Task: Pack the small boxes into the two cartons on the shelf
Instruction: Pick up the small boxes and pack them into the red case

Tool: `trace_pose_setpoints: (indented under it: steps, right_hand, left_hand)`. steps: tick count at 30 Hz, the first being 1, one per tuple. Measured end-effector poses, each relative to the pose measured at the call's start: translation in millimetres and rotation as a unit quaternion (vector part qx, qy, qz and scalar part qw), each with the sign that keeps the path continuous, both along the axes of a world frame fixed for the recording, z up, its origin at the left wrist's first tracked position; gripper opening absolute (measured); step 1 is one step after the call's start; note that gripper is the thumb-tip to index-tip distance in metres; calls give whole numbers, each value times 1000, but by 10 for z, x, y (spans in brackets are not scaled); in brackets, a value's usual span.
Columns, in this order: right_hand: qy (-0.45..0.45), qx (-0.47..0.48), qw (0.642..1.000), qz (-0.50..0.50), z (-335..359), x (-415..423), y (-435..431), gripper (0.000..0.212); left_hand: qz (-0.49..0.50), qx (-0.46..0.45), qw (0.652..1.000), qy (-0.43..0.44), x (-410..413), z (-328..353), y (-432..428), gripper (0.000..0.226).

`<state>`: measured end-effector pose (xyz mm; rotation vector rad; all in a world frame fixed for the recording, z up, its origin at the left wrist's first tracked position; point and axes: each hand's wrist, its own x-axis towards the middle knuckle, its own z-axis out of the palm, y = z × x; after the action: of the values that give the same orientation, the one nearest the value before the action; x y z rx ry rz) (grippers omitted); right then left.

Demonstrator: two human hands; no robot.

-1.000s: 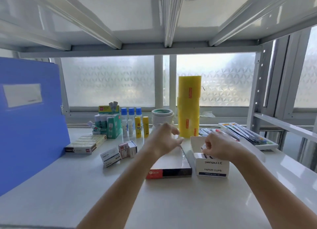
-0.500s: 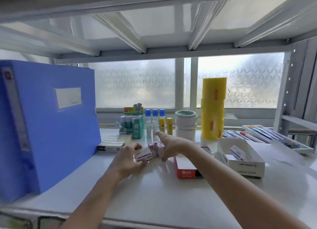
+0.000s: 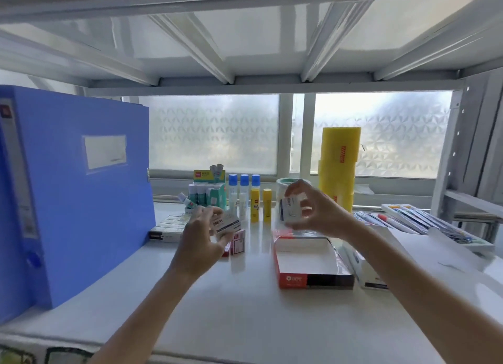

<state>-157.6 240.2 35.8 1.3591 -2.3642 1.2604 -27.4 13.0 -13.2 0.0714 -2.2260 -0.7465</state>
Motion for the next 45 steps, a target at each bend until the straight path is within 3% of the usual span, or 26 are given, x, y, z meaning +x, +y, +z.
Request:
trace_pose_setpoints:
  steps: [4, 7, 12, 18, 25, 27, 29, 32, 33, 35, 38, 41, 43, 45]
  right_hand:
    - [-91, -46, 994, -39, 92, -32, 797, 57]
    - [-90, -68, 985, -131, -3, -119, 1317, 56]
    - [-84, -34, 983, -162, -85, -200, 1643, 50]
    - [-76, 88, 980, -162, -139, -233, 1642, 41]
    - [-79, 83, 981, -158, -154, -282, 1659, 28]
    - [-67, 74, 981, -168, -168, -288, 1628, 23]
    - [-25, 46, 982, -179, -171, -253, 1529, 22]
    - [71, -65, 974, -204, -192, -106, 1202, 9]
    - [97, -90, 970, -203, -183, -30, 1036, 8]
    - [110, -82, 978, -157, -155, 112, 631, 13]
    - [44, 48, 998, -23, -162, 235, -93, 30]
    - [-20, 161, 987, 12, -264, 222, -695, 52]
    - [-14, 167, 986, 9, -364, 234, -907, 43]
    - [17, 155, 988, -9, -442, 246, -985, 31]
  left_hand:
    - [-157, -15, 987, -24, -205, 205, 648, 43]
    - [-228, -32, 972, -36, -519, 249, 1205, 45]
    - [-243, -11, 967, -73, -1035, 142, 1791, 44]
    - [-203, -59, 975, -73, -1099, -25, 1883, 44]
    - [-261, -29, 957, -125, -1001, 35, 1845, 44]
    - [-272, -25, 948, -165, -932, 65, 1894, 55]
    - [-243, -6, 957, -157, -869, 157, 1855, 71]
    - [-40, -26, 996, -79, -814, 373, 1403, 53]
    - [62, -62, 989, -116, -777, 414, 1183, 55]
    - [184, -73, 939, -281, -688, 404, 723, 67]
    - [173, -60, 882, -433, -591, 349, 346, 59]
    - [135, -125, 869, -459, -503, 329, 206, 62]
    - [90, -149, 872, -457, -465, 260, 92, 52]
    - [53, -117, 887, -443, -433, 172, -25, 32]
